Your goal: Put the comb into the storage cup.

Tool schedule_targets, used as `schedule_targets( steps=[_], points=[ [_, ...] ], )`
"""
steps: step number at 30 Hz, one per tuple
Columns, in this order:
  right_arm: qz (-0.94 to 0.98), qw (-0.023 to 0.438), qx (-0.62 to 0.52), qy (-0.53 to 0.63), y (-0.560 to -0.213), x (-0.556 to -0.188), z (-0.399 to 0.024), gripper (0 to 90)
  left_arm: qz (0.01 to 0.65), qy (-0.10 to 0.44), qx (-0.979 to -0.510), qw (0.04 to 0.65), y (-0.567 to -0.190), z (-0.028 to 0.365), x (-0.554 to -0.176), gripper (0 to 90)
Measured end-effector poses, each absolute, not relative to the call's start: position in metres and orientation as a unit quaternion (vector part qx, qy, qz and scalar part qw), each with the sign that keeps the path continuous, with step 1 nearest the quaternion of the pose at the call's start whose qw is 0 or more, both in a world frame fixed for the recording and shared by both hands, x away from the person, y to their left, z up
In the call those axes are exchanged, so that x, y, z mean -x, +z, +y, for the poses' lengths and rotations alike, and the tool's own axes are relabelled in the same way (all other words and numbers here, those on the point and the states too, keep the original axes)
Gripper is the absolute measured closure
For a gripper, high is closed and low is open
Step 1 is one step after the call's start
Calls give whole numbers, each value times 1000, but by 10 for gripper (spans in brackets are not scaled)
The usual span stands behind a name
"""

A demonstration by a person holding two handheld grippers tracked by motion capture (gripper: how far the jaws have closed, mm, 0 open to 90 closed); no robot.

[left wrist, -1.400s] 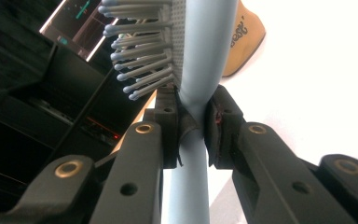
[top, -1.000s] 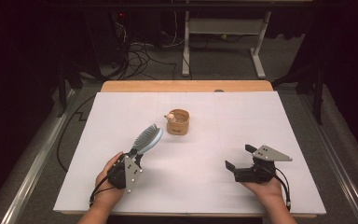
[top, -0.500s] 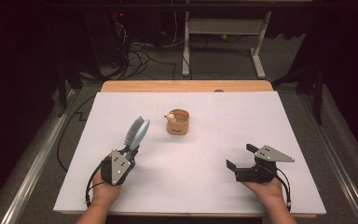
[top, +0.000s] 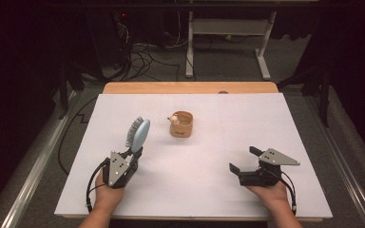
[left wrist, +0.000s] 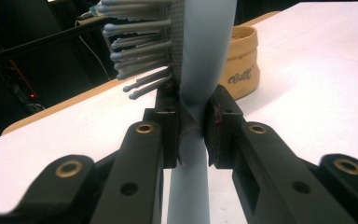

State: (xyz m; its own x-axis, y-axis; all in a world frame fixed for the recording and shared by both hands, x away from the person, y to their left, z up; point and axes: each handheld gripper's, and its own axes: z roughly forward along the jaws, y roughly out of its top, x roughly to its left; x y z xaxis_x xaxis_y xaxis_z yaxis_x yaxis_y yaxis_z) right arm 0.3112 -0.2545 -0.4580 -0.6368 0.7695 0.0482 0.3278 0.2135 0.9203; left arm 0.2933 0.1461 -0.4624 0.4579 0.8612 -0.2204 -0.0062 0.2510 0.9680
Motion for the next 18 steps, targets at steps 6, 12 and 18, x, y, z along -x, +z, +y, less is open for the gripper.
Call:
schedule_targets(
  steps=[6, 12, 18],
  points=[
    [748, 215, -364, 512, -457, -311, -250, 0, 408, 312, -518, 684, -460, 143, -291, 774],
    [750, 209, -355, 518, -455, -312, -241, 0, 402, 308, -525, 684, -461, 136, -289, 774],
    [750, 201, -343, 528, -450, -314, -226, 0, 394, 306, -533, 683, -462, 129, -287, 775]
  ],
)
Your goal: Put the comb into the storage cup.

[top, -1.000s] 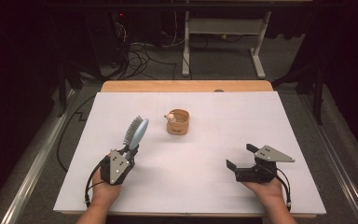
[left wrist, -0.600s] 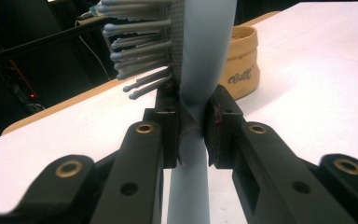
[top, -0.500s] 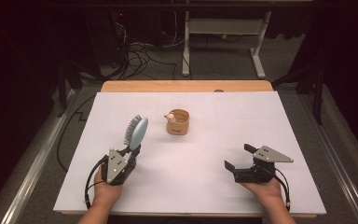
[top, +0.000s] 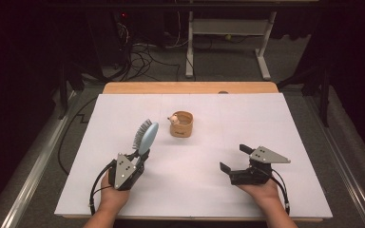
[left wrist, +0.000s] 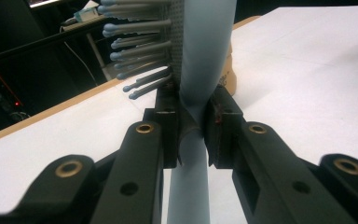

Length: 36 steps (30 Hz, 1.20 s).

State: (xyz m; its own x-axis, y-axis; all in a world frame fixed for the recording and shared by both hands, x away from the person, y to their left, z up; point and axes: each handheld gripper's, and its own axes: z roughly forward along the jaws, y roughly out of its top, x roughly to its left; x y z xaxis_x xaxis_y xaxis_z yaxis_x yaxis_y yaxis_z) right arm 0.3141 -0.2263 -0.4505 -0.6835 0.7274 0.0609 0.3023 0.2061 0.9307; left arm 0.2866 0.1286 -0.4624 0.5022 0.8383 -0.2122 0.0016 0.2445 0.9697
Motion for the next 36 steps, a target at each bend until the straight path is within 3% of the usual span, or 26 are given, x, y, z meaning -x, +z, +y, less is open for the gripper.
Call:
schedule_targets(
  steps=[21, 36],
  points=[
    [754, 178, -302, 555, -428, -320, -176, 0, 379, 321, -541, 679, -447, 114, -297, 775],
    [752, 159, -288, 572, -423, -320, -157, 0, 365, 301, -540, 696, -453, 82, -290, 774]
  ],
)
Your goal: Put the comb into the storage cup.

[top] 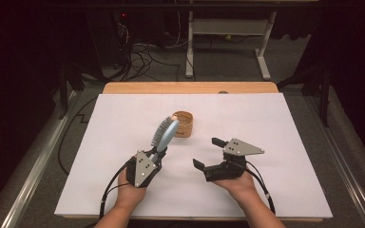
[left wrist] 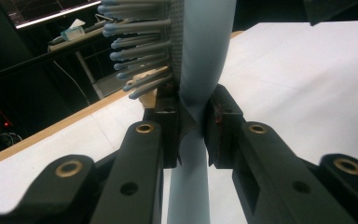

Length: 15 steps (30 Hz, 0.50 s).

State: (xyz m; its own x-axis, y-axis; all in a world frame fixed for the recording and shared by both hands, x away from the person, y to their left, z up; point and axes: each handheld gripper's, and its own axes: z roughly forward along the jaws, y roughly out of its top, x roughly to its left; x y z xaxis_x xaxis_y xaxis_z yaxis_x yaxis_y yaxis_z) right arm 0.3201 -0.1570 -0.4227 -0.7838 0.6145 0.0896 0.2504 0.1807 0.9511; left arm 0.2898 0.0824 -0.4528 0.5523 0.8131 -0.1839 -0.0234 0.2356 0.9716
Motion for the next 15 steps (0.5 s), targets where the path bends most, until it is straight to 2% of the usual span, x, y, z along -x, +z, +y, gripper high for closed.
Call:
schedule_targets(
  steps=[15],
  points=[
    [752, 143, -264, 587, -413, -317, -132, 0, 346, 302, -557, 692, -465, 71, -283, 774]
  ],
)
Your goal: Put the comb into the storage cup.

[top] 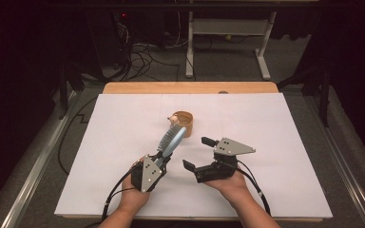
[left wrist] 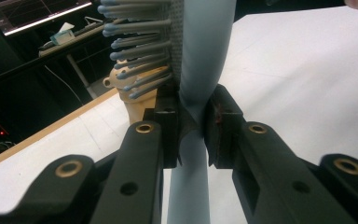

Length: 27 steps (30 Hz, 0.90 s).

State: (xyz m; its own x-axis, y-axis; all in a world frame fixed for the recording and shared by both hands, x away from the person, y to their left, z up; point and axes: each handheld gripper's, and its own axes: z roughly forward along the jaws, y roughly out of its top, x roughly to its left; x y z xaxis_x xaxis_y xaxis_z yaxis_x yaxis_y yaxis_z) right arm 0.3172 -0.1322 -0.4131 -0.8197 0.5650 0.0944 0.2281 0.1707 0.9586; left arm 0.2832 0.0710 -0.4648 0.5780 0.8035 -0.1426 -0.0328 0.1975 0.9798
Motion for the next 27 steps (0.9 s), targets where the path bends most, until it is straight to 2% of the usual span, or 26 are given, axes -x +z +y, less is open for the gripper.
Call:
schedule_targets(
  steps=[27],
  points=[
    [747, 138, -236, 605, -383, -322, -105, 0, 336, 305, -562, 692, -467, 69, -281, 775]
  ],
)
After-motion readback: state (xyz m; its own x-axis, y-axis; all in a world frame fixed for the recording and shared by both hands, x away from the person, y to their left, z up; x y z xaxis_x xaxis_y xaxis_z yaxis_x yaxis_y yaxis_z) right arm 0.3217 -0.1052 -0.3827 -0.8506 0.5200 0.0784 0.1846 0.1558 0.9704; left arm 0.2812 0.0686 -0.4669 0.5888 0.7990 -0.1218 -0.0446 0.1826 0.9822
